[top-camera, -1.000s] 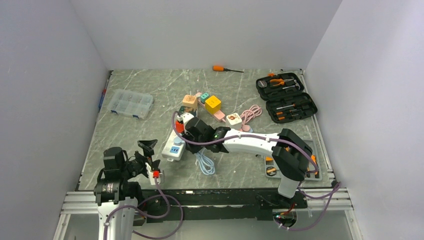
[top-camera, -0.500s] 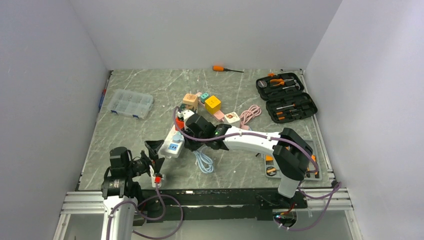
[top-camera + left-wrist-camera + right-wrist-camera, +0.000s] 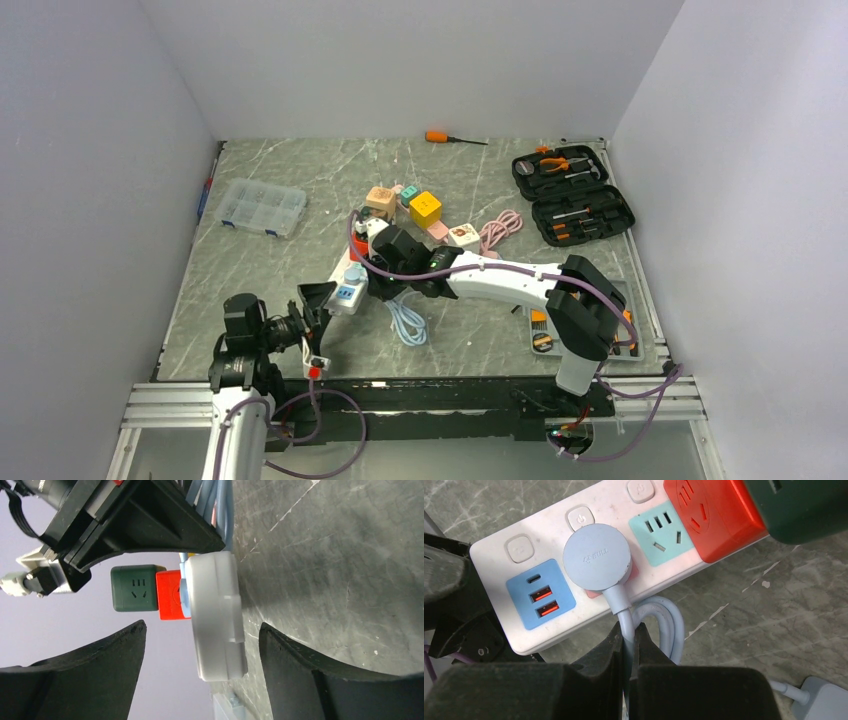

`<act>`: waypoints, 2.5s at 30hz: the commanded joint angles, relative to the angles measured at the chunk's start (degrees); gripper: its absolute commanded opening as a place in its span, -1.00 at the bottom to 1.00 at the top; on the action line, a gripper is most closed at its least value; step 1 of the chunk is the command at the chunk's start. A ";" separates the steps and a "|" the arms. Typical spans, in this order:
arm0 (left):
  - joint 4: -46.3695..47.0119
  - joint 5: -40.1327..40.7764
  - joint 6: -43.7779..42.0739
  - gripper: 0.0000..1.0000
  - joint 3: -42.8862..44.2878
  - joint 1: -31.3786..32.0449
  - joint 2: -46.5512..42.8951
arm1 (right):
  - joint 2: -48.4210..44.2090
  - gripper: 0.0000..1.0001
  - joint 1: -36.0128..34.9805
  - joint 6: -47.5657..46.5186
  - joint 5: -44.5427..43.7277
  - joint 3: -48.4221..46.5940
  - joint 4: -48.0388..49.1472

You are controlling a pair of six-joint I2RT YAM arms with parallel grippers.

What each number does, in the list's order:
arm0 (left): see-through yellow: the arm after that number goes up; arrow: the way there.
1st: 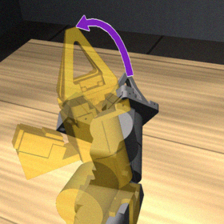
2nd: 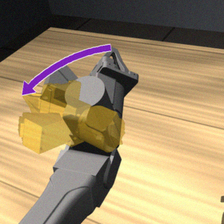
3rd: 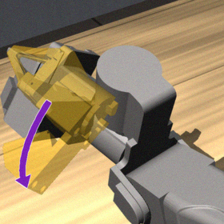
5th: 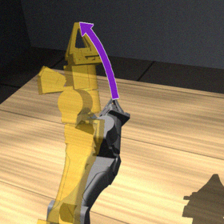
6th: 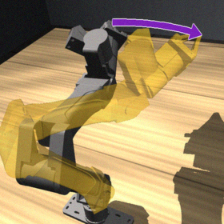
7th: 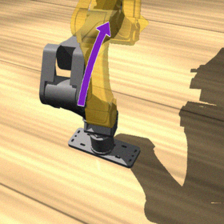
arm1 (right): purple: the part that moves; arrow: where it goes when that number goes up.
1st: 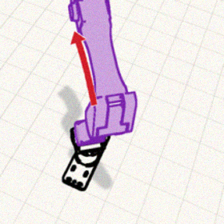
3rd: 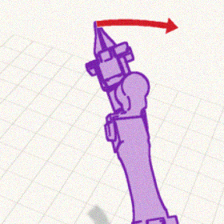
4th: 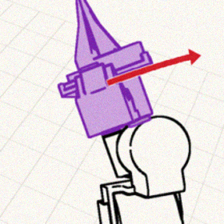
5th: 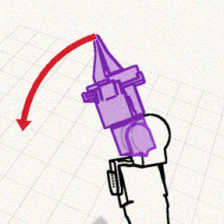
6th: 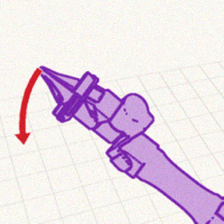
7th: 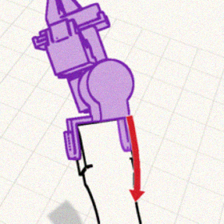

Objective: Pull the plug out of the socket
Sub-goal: Remove the plug from the socket.

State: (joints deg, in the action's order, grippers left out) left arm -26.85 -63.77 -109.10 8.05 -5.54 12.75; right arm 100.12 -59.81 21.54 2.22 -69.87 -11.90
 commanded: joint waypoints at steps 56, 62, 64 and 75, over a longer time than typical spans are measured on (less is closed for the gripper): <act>3.41 3.66 -0.80 -0.86 7.33 1.62 8.33 | 3.15 0.08 -13.07 -18.60 -38.16 -4.29 1.53; 3.54 3.64 -1.46 -0.87 6.98 1.64 8.19 | 1.10 0.18 -13.34 -17.94 -37.64 -2.99 0.96; 3.53 3.80 -1.46 -0.87 7.02 1.64 8.26 | 1.21 0.24 -13.49 -17.98 -37.38 -2.98 0.86; 2.67 3.69 -2.03 -0.87 7.71 1.59 8.34 | 8.04 0.20 -12.86 -23.82 -40.97 -6.14 5.44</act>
State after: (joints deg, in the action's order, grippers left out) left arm -26.68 -56.82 -110.80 11.62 -3.92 21.28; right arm 104.95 -72.95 1.39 -36.10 -72.84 -9.93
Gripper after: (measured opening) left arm 0.385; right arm 0.614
